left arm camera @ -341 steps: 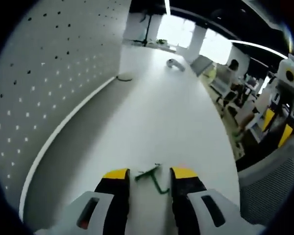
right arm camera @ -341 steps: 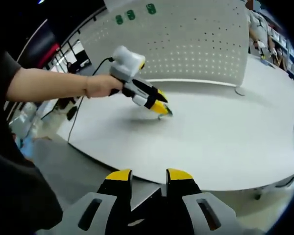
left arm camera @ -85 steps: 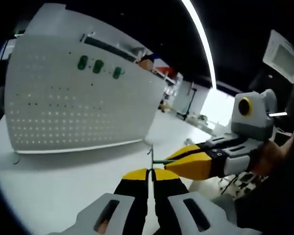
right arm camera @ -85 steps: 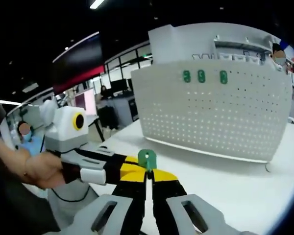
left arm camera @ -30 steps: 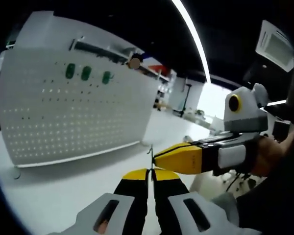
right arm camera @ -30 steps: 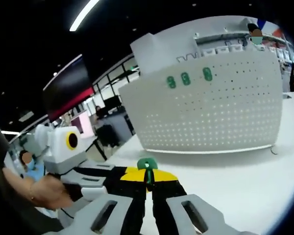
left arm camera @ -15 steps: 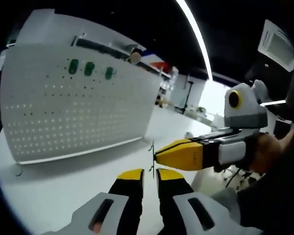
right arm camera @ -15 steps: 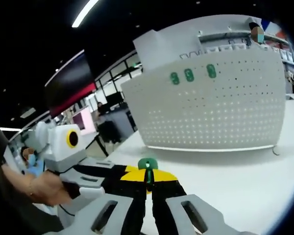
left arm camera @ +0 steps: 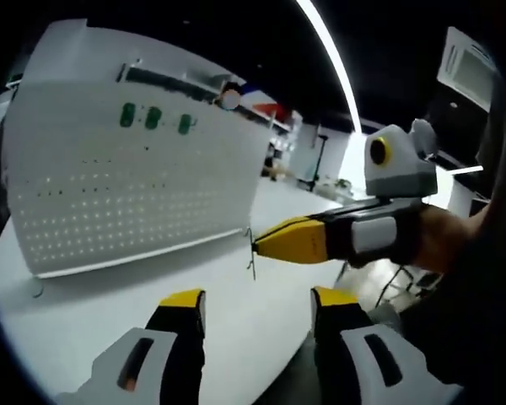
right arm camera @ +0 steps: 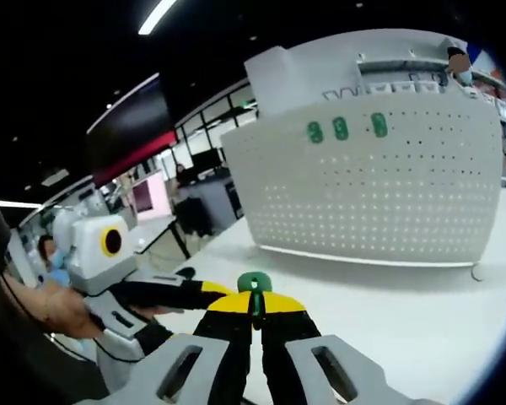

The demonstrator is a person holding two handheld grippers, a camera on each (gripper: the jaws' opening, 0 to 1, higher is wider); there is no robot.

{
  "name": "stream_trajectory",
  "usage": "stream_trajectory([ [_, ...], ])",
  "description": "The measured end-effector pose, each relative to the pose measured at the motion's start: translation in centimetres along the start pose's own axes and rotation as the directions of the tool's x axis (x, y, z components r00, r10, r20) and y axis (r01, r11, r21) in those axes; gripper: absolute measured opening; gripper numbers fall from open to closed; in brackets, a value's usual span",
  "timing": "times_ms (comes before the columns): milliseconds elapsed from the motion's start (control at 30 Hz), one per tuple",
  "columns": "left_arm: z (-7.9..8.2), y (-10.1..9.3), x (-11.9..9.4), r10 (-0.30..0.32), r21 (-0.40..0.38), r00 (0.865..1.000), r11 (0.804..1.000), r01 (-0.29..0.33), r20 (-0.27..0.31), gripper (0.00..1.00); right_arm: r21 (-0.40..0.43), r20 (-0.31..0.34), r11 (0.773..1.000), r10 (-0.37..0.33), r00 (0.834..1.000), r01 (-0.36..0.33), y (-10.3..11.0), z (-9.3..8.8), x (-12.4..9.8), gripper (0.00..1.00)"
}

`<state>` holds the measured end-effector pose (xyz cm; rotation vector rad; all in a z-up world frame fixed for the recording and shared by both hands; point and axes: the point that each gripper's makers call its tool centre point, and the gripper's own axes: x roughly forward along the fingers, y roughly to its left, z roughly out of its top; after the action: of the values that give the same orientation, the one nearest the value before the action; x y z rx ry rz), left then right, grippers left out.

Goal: Insert the hook assembly into the mounting plate slot until the hook locks in place.

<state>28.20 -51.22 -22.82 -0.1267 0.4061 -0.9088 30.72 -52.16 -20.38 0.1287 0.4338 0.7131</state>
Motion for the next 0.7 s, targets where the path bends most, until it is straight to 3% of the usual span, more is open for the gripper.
stream_trajectory([
  [133,0.7,-0.4,-0.7,0.002,-0.021,0.999,1.000,-0.001,0.041,0.63,-0.008,-0.004,1.000,0.005,1.000,-0.005,0.2,-0.1,0.1,0.01],
  [233,1.0,-0.2,-1.7,0.036,-0.037,0.997,0.999,-0.034,0.075,0.71,-0.021,-0.004,1.000,0.006,1.000,-0.006,0.2,0.0,0.1,0.01],
  [533,0.5,0.3,-2.8,0.060,-0.077,0.995,0.996,-0.054,0.075,0.83,-0.032,-0.002,0.999,0.014,1.000,-0.014,0.5,0.2,0.9,0.01],
  [567,0.5,0.5,-2.9,0.076,-0.066,0.995,0.995,-0.071,0.069,0.83,-0.037,-0.001,0.999,0.013,1.000,-0.013,0.4,0.3,1.0,0.01],
  [633,0.5,2.1,-3.5,0.167,0.051,0.984,0.984,-0.170,0.062,0.80,-0.053,0.000,0.999,0.004,1.000,-0.004,0.1,0.5,1.3,0.01],
  [700,0.4,2.7,-3.7,0.208,0.119,0.977,0.970,-0.213,0.054,0.83,-0.056,0.002,0.998,-0.003,1.000,0.003,-0.4,0.7,1.5,0.01],
])
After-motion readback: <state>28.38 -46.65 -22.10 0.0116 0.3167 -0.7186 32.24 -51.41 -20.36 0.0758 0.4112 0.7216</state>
